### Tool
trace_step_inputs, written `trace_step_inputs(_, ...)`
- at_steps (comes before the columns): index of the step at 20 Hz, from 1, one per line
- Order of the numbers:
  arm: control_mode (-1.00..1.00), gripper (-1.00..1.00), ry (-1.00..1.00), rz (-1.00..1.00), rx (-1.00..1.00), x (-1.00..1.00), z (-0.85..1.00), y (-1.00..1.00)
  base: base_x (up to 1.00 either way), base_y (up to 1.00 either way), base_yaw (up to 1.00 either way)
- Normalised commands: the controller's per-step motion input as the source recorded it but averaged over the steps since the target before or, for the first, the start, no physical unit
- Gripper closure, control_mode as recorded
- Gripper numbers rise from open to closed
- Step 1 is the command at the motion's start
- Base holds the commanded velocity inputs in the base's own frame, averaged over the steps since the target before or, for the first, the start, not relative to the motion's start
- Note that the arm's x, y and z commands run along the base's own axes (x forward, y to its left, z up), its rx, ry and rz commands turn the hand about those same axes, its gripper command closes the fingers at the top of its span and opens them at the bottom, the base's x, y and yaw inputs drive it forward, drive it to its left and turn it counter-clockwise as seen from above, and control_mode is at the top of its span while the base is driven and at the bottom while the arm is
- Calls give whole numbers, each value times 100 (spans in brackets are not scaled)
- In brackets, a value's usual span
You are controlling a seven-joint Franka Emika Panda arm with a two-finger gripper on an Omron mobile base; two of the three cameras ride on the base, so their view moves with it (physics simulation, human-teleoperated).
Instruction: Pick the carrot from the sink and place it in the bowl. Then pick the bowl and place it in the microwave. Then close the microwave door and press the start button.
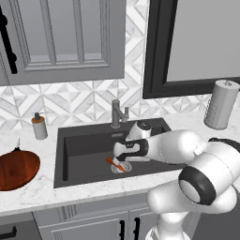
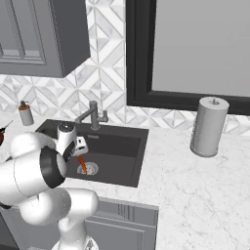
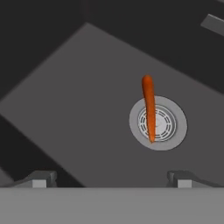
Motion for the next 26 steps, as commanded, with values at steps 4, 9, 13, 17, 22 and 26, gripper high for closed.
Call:
trace_step_inputs(4, -100, -100, 0, 0, 0, 27, -26, 0, 0, 0, 0)
trace_step_inputs(9, -100, -100, 4, 0, 0, 28, -23, 0, 0, 0, 0)
trace_step_inputs(13, -100, -100, 4, 0, 0, 29, -26, 0, 0, 0, 0)
trace_step_inputs(17, -100, -100, 0, 0, 0, 27, -29, 0, 0, 0, 0)
trace_step_inputs(22, -100, -100, 0, 0, 0, 12, -34, 0, 0, 0, 0)
trace_step_inputs(26, -100, -100, 0, 0, 0, 0, -35, 0, 0, 0, 0)
